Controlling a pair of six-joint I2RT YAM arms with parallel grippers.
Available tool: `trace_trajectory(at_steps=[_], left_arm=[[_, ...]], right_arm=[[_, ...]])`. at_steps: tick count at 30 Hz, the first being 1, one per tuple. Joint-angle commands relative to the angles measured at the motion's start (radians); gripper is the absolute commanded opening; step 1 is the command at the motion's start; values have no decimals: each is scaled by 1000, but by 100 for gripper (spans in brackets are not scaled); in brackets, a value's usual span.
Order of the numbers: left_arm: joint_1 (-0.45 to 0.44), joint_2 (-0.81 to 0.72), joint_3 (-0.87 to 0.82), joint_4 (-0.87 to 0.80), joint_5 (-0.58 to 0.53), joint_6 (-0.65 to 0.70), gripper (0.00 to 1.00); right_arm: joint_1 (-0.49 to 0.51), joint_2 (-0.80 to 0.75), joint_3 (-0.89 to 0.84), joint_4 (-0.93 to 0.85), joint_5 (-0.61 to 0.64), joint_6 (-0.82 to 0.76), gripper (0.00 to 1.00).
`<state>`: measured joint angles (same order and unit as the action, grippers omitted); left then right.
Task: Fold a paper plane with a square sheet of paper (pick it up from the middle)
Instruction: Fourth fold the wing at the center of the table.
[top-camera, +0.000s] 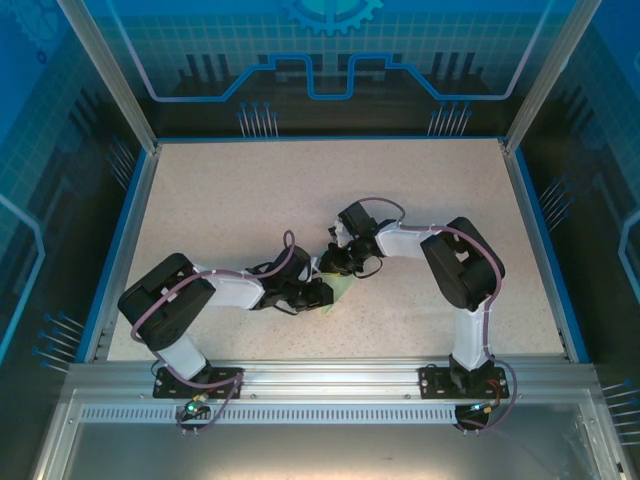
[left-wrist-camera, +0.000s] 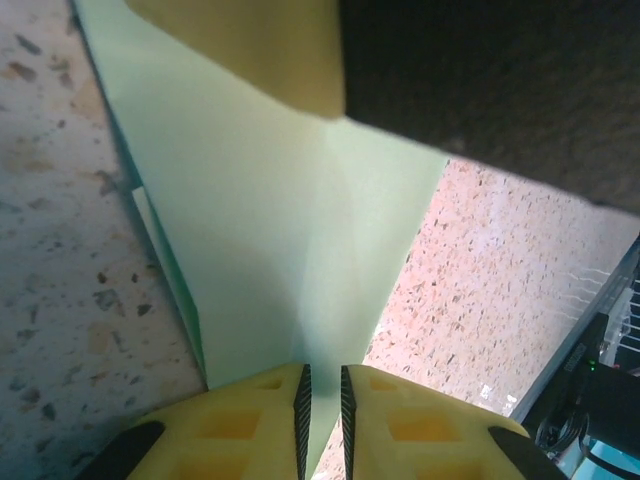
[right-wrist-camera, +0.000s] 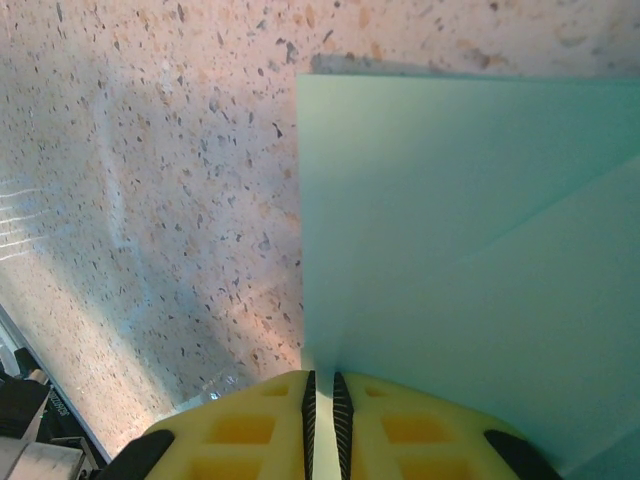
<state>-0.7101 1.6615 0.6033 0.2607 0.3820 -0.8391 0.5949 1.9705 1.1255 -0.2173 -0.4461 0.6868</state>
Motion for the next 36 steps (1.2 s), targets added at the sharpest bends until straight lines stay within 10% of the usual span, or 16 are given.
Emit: trace_trajectory(at_steps=[1, 36], left_arm=[[-12, 33, -40, -15, 74, -8, 21], [-78, -77, -201, 223, 170, -153, 27]], right_arm=[[-12, 38, -32, -48, 55, -22, 17], [-12, 49, -31, -53, 58, -19, 17]])
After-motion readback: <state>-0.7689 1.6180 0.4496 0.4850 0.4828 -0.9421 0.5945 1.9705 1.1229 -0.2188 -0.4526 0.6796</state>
